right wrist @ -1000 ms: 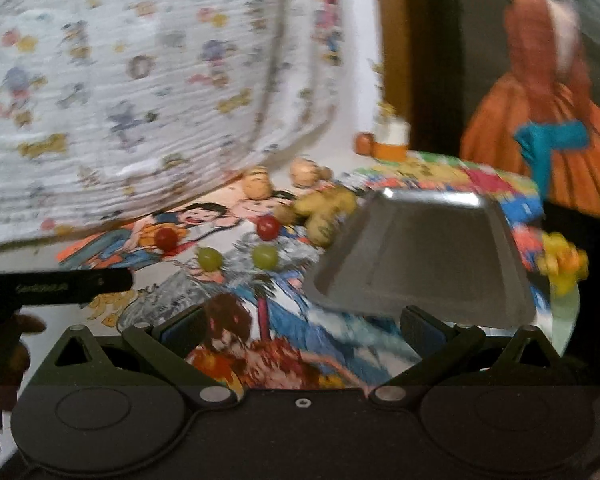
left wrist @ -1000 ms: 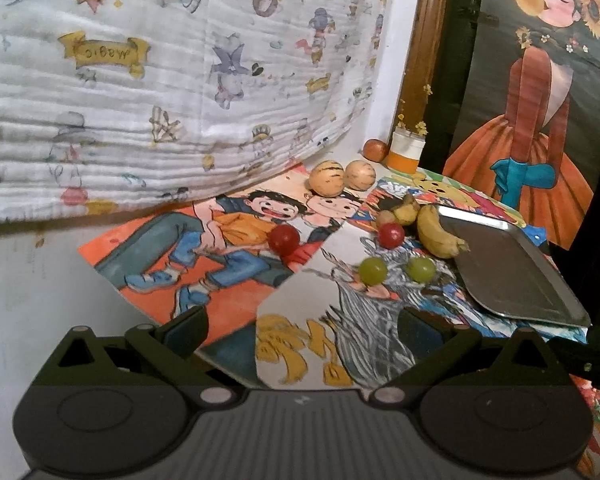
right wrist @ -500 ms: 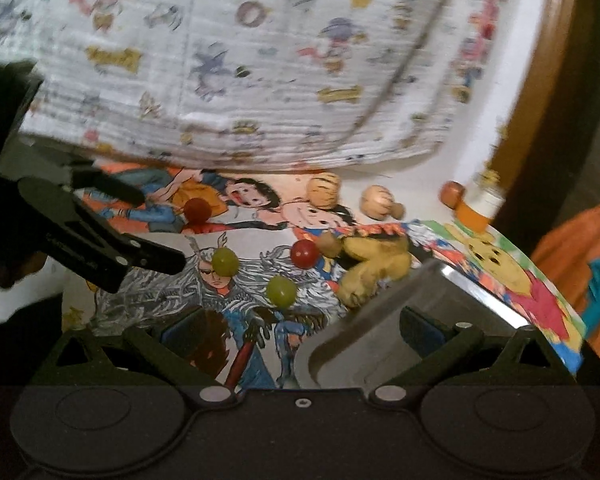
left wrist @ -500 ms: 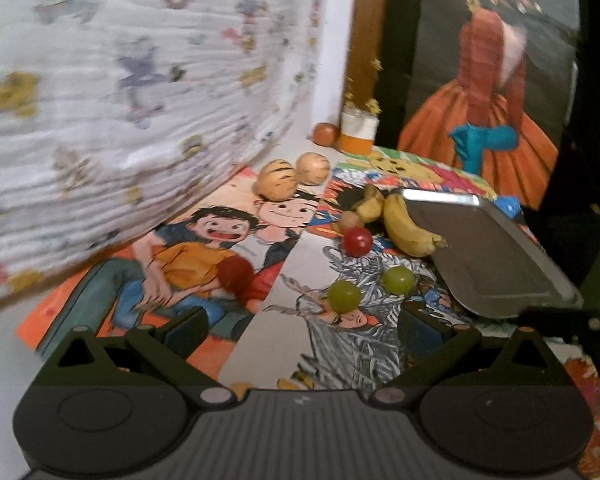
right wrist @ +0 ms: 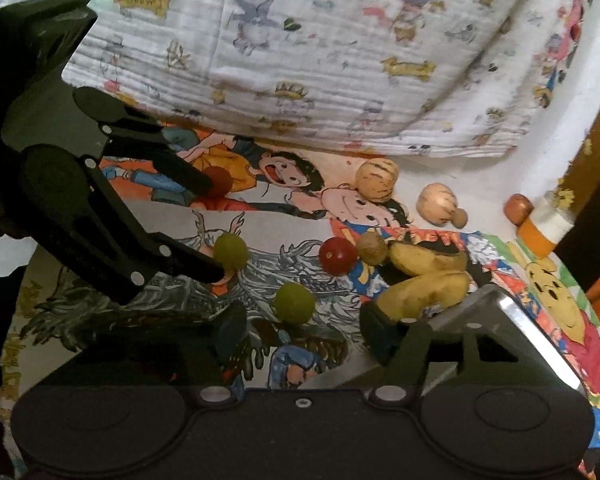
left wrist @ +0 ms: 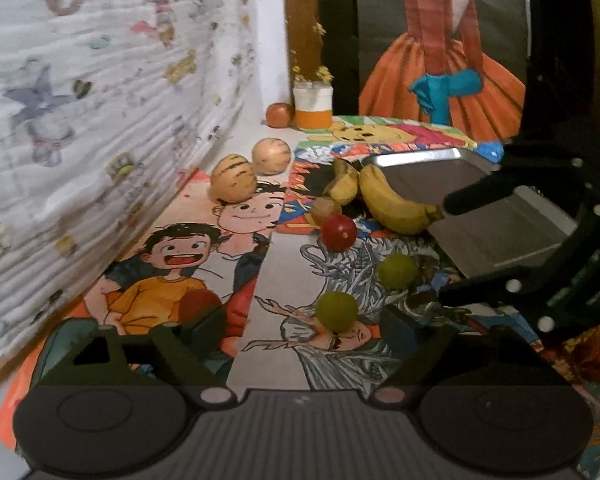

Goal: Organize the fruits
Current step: 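Grasp a green grape with the right tool while the left tool grasps another grape, then carry the grape into the metal tray with the right tool while the left tool drops its grape there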

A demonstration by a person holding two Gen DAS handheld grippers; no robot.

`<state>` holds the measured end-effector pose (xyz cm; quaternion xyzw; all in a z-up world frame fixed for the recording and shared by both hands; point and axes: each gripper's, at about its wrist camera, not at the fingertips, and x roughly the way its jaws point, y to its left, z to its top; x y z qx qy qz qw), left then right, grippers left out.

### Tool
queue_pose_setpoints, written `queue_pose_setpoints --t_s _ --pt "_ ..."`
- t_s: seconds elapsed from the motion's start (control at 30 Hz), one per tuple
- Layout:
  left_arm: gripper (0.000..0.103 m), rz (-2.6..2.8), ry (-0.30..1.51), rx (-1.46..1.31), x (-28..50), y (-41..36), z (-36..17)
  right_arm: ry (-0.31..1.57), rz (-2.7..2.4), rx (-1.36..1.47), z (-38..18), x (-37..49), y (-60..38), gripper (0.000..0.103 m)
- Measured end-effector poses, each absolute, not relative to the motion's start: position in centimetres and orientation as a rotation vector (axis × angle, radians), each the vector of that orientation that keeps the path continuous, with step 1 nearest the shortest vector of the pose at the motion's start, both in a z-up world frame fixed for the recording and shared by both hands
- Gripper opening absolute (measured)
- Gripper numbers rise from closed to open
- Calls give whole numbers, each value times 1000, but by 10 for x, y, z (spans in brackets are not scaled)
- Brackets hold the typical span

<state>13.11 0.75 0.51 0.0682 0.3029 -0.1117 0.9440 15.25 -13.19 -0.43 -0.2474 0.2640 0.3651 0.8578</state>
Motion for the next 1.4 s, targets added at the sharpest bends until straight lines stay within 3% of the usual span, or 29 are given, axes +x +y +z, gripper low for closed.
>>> queue_pose_setpoints --t_s 0.27,0.37,0.5,0.6,1.07,1.4 --pt "62 -278 627 183 141 3 -1 569 792 -499 -15 167 -127 49" --pt "55 -299 631 189 143 2 -3 578 801 -480 -17 172 -126 39" --pt "39 -321 639 189 146 0 -3 589 809 -446 -19 174 -128 27" --pt "28 -333 649 187 147 -3 -2 581 802 -429 -18 171 -130 27" --pt "27 -248 639 21 149 -18 24 501 643 -160 19 148 -206 27" --pt "27 -252 565 -51 155 -63 59 432 474 -86 76 124 -294 27"
